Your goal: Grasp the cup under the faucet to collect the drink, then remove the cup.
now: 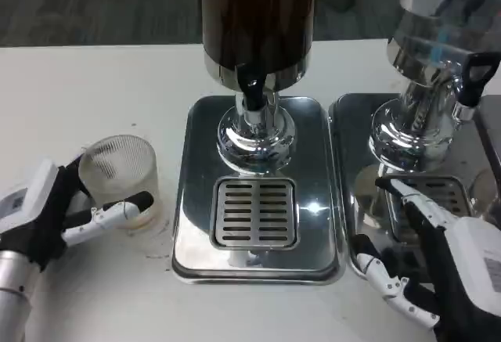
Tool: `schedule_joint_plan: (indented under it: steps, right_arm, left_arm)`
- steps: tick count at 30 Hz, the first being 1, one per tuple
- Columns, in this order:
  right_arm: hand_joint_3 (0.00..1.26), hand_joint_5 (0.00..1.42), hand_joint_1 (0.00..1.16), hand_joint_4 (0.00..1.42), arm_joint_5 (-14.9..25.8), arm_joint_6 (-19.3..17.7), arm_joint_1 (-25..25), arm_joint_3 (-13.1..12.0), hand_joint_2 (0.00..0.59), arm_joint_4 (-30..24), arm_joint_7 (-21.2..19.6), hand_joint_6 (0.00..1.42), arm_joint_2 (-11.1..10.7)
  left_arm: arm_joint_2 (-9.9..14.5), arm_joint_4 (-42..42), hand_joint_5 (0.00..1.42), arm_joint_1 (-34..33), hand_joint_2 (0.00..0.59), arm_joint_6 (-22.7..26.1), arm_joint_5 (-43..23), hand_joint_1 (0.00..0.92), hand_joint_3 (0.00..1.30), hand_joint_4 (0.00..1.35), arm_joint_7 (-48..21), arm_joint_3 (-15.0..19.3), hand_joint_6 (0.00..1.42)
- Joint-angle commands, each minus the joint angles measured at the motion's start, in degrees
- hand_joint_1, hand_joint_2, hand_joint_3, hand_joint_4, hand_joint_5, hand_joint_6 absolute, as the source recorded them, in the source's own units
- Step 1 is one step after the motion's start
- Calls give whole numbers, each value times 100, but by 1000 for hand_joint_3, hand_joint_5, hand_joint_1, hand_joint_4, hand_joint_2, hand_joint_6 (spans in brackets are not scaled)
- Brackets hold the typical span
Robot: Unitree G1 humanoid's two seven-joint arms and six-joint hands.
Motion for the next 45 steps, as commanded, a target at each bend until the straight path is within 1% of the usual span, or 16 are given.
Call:
schedule_joint_plan:
  steps: [1, 4, 7, 12, 19, 24, 29, 33, 40, 45]
  right_arm:
    - [196, 247, 281, 184, 24, 24, 34, -77, 350, -141, 29, 250, -32]
    - [196, 247, 281, 184, 35, 27, 17, -115, 350, -149, 65, 250, -49]
    - [196, 247, 281, 184, 38, 36, 12, -155, 350, -178, 117, 250, -71]
    - [196, 247, 281, 184, 41, 47, 45, -201, 350, -214, 165, 250, -75]
    - [196, 247, 281, 184, 51, 37, 24, -216, 350, -193, 211, 250, -67]
    - [196, 247, 281, 184, 64, 22, 26, -209, 350, -191, 223, 250, -54]
    - [196, 247, 281, 184, 100, 11, 21, -203, 350, -176, 255, 250, -56]
    - [196, 247, 281, 184, 128, 8, 2, -188, 350, -168, 282, 250, -50]
    - [196, 247, 281, 184, 163, 3, -5, -162, 350, -180, 297, 250, -25]
    - [196, 247, 281, 184, 162, 17, -15, -118, 350, -203, 306, 250, 22]
  left_arm:
    - [-168, 93, 755, -42, 65, 142, 50, 164, 419, 617, 436, -77, 901]
    - [-231, 94, 881, -46, 92, 242, 149, 199, 524, 733, 753, -189, 1095]
    - [-345, 85, 967, -14, 117, 412, 267, 234, 613, 824, 1299, -286, 1211]
    - [-438, 106, 1003, 27, 121, 497, 356, 253, 635, 850, 1787, -388, 1240]
    - [-418, 100, 1023, 133, 123, 478, 419, 254, 645, 877, 2251, -497, 1281]
    - [-294, -35, 1034, 331, 124, 369, 436, 254, 652, 888, 2608, -422, 1288]
    - [-161, -250, 1034, 487, 122, 277, 446, 261, 657, 889, 2809, -377, 1291]
    - [36, -691, 1034, 727, 119, 128, 464, 266, 665, 899, 2945, -300, 1295]
    - [342, -1679, 1034, 1204, 116, -93, 566, 267, 666, 899, 2701, -201, 1311]
    - [398, -2134, 1046, 1414, 112, -144, 636, 263, 679, 906, 2497, -173, 1315]
